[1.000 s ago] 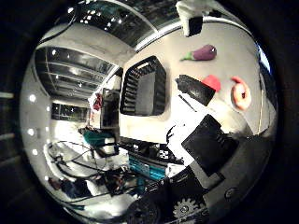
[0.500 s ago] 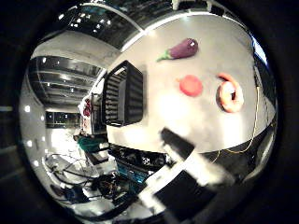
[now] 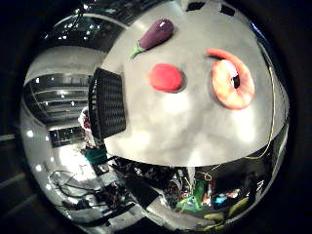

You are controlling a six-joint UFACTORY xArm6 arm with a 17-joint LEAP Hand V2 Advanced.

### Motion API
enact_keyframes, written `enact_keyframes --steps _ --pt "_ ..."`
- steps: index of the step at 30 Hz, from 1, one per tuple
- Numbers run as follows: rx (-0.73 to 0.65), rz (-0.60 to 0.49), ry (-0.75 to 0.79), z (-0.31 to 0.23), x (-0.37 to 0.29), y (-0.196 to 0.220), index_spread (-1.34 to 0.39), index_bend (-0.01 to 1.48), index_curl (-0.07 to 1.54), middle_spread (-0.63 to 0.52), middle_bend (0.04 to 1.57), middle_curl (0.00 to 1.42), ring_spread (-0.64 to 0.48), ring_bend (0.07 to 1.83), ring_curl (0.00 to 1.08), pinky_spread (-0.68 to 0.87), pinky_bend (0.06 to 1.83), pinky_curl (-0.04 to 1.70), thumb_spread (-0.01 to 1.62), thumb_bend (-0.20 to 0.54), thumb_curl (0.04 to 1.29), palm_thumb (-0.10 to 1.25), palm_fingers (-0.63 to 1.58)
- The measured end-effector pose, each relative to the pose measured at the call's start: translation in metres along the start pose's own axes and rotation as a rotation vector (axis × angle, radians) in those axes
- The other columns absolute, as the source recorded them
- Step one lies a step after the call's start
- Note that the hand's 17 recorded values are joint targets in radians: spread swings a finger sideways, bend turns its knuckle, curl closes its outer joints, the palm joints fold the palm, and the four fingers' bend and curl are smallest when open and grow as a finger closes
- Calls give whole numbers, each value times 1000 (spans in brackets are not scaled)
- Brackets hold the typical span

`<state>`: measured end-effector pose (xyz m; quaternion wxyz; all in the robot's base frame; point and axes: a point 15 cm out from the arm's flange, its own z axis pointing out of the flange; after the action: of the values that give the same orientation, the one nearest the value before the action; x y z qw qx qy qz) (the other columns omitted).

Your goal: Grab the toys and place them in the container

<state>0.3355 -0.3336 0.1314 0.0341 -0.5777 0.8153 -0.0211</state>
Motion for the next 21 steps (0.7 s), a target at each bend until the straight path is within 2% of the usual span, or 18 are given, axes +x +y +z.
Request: enact_keyframes --steps 21 --pt "-30 17 -6 85 37 -47 -328 151 245 89 186 302 191 271 265 366 447 322 900 -32 289 278 -16"
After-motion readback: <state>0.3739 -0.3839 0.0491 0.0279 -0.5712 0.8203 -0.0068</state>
